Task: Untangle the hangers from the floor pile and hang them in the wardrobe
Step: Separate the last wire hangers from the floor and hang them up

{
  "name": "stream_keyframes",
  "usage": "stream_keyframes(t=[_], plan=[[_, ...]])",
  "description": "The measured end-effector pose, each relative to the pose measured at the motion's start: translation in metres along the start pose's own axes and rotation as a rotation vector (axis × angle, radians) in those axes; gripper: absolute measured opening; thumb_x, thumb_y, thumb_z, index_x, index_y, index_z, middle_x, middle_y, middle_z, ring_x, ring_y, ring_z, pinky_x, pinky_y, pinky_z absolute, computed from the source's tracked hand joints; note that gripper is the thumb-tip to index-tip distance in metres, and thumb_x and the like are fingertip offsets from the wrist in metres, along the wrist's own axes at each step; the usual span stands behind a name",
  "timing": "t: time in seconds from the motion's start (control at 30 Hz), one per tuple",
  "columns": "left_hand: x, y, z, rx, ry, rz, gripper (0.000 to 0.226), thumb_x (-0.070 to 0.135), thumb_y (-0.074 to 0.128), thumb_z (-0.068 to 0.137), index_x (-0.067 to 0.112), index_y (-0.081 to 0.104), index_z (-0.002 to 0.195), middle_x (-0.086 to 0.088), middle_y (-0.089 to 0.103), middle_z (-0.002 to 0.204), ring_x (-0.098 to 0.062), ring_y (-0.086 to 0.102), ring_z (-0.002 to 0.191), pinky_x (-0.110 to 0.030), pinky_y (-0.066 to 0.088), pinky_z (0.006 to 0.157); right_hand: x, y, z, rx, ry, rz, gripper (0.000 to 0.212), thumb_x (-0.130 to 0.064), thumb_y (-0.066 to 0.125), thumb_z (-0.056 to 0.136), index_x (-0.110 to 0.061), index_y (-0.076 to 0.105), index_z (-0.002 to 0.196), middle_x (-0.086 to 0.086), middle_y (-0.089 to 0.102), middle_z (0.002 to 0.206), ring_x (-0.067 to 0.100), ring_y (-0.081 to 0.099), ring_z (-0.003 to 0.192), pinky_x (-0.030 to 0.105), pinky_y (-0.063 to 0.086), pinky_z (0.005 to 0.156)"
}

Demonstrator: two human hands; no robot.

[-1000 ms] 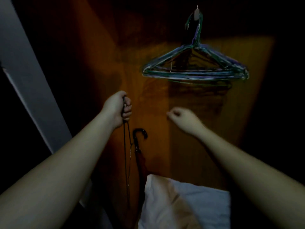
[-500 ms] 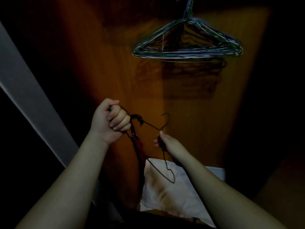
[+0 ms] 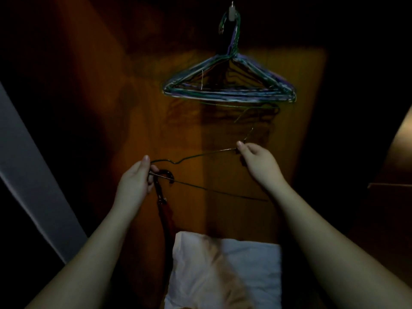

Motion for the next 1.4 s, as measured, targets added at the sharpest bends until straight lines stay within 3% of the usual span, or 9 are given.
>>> stream_keyframes(t=[0.2, 0.33, 0.4, 0.5, 0.6, 0.77, 0.9, 1.03, 1.4], plan=[[0.056, 0.017, 0.036, 0.055, 0.153, -0.006, 0.028, 0.038, 0.040, 0.104, 0.020, 0.057, 0.091, 0.002, 0.050, 0.068, -0.011, 0.046, 0.056, -0.023, 0.038, 0.052, -0.071, -0.063, 0.052, 0.126, -0.187, -0.163, 0.030, -0.044, 0.047, 0.099, -0.017, 0.055, 0.089, -0.001, 0.052, 0.065, 0.014, 0.048, 0.054, 0.022, 0.033, 0.046], [0.094, 0.022, 0.065, 0.071, 0.258, 0.001, 0.019, 0.033, 0.039, 0.105, 0.025, 0.053, 0.094, 0.001, 0.057, 0.070, -0.010, 0.046, 0.048, -0.026, 0.036, 0.048, -0.117, -0.093, 0.084, 0.187, -0.296, -0.217, 0.034, -0.043, 0.045, 0.100, -0.013, 0.059, 0.098, 0.010, 0.066, 0.084, 0.025, 0.061, 0.074, 0.034, 0.045, 0.061], [0.111, 0.024, 0.079, 0.071, 0.293, 0.006, 0.020, 0.030, 0.039, 0.105, 0.023, 0.052, 0.093, 0.000, 0.059, 0.071, -0.008, 0.046, 0.044, -0.025, 0.035, 0.046, -0.133, -0.103, 0.101, 0.204, -0.323, -0.223, 0.034, -0.045, 0.045, 0.100, -0.015, 0.060, 0.099, 0.008, 0.067, 0.085, 0.024, 0.062, 0.073, 0.038, 0.049, 0.064], [0.134, 0.027, 0.098, 0.079, 0.330, 0.015, 0.020, 0.027, 0.038, 0.106, 0.014, 0.052, 0.102, -0.002, 0.062, 0.075, -0.005, 0.045, 0.040, -0.020, 0.035, 0.042, -0.151, -0.113, 0.129, 0.218, -0.359, -0.235, 0.031, -0.045, 0.045, 0.100, -0.017, 0.059, 0.099, 0.000, 0.061, 0.078, 0.012, 0.054, 0.064, 0.029, 0.043, 0.059], [0.143, 0.030, 0.116, 0.098, 0.307, 0.026, 0.020, 0.027, 0.038, 0.106, 0.012, 0.051, 0.108, -0.003, 0.064, 0.078, -0.008, 0.045, 0.040, -0.025, 0.034, 0.045, -0.163, -0.114, 0.155, 0.221, -0.362, -0.257, 0.035, -0.044, 0.044, 0.101, -0.014, 0.061, 0.106, -0.001, 0.059, 0.078, 0.011, 0.051, 0.063, 0.028, 0.041, 0.059], [0.132, 0.033, 0.134, 0.114, 0.256, 0.022, 0.020, 0.026, 0.039, 0.105, 0.011, 0.053, 0.108, -0.004, 0.067, 0.079, -0.013, 0.046, 0.041, -0.026, 0.034, 0.045, -0.164, -0.099, 0.182, 0.166, -0.347, -0.241, 0.034, -0.041, 0.046, 0.101, -0.013, 0.062, 0.112, 0.010, 0.068, 0.100, 0.024, 0.064, 0.087, 0.038, 0.052, 0.075], [0.117, 0.034, 0.140, 0.140, 0.227, 0.056, 0.019, 0.026, 0.041, 0.105, 0.013, 0.054, 0.106, -0.005, 0.065, 0.084, -0.018, 0.050, 0.049, -0.028, 0.037, 0.048, -0.162, -0.087, 0.195, 0.133, -0.343, -0.257, 0.036, -0.041, 0.047, 0.100, -0.012, 0.061, 0.115, -0.001, 0.061, 0.087, 0.007, 0.050, 0.065, 0.023, 0.041, 0.057], [0.101, 0.037, 0.144, 0.128, 0.180, 0.087, 0.019, 0.024, 0.042, 0.104, 0.012, 0.056, 0.103, -0.004, 0.060, 0.082, -0.019, 0.050, 0.051, -0.027, 0.037, 0.047, -0.150, -0.078, 0.199, 0.106, -0.326, -0.272, 0.033, -0.040, 0.047, 0.100, -0.012, 0.062, 0.111, 0.001, 0.062, 0.091, 0.013, 0.056, 0.076, 0.031, 0.050, 0.069], [0.082, 0.044, 0.166, 0.165, 0.095, 0.157, 0.024, 0.027, 0.045, 0.103, 0.006, 0.059, 0.102, -0.002, 0.060, 0.070, -0.015, 0.052, 0.049, -0.026, 0.036, 0.049, -0.131, -0.060, 0.209, 0.149, -0.294, -0.357, 0.032, -0.042, 0.048, 0.099, -0.014, 0.062, 0.107, -0.004, 0.059, 0.073, 0.008, 0.054, 0.058, 0.023, 0.039, 0.049]])
Point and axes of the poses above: each hand's wrist, its own z-axis towards the middle knuckle, its own y-axis out of the palm, x = y × z, the point moved 3 cm from there along z, towards the middle knuckle
